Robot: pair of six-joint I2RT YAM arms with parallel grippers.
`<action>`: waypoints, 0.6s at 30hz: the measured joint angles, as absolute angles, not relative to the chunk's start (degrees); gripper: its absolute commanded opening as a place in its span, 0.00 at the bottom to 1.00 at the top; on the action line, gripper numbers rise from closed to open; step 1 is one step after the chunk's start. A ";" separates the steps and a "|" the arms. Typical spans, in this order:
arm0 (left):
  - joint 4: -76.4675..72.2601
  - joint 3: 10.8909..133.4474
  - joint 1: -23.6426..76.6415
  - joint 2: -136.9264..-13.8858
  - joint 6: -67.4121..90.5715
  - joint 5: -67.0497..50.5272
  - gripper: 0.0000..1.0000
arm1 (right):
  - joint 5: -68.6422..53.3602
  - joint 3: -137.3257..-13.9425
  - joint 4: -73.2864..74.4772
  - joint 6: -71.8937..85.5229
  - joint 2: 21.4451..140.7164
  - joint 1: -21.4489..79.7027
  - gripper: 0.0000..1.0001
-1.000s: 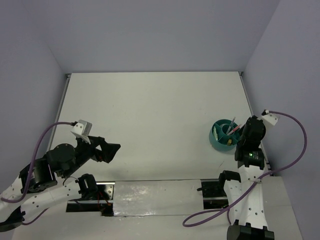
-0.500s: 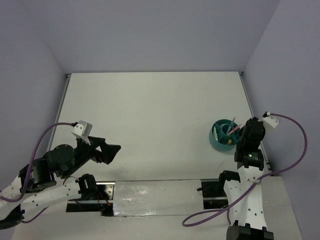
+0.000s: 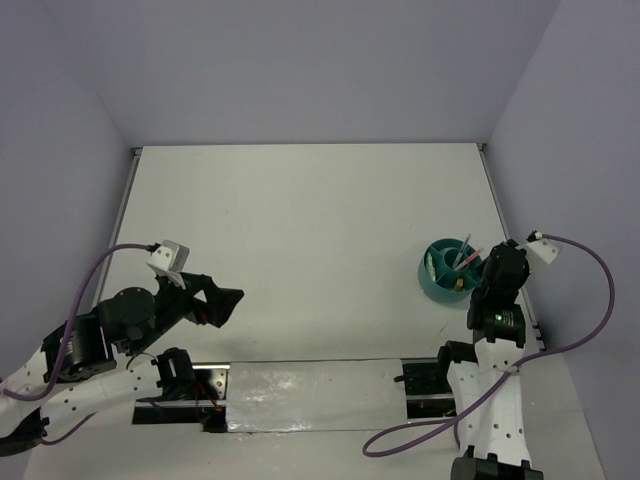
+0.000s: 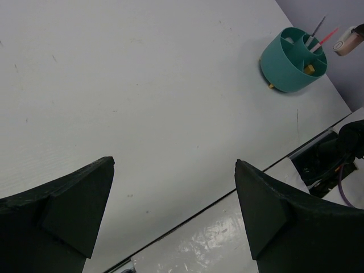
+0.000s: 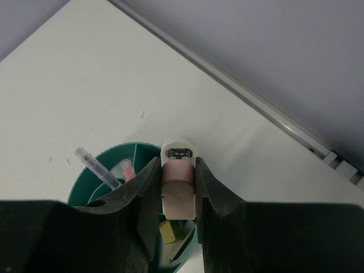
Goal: Sort the stationery into containers
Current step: Place the stapler in the storage box.
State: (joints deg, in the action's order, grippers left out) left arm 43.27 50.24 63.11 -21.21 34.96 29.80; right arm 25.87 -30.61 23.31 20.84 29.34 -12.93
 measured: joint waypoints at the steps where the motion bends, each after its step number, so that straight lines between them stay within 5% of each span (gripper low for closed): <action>1: 43.27 50.24 63.11 -21.58 34.96 29.80 0.99 | 26.30 -30.63 23.31 21.08 29.02 -12.93 0.00; 18: 43.22 50.24 63.16 -24.97 34.92 29.76 0.99 | 28.71 -39.00 29.74 24.23 23.90 -12.73 0.00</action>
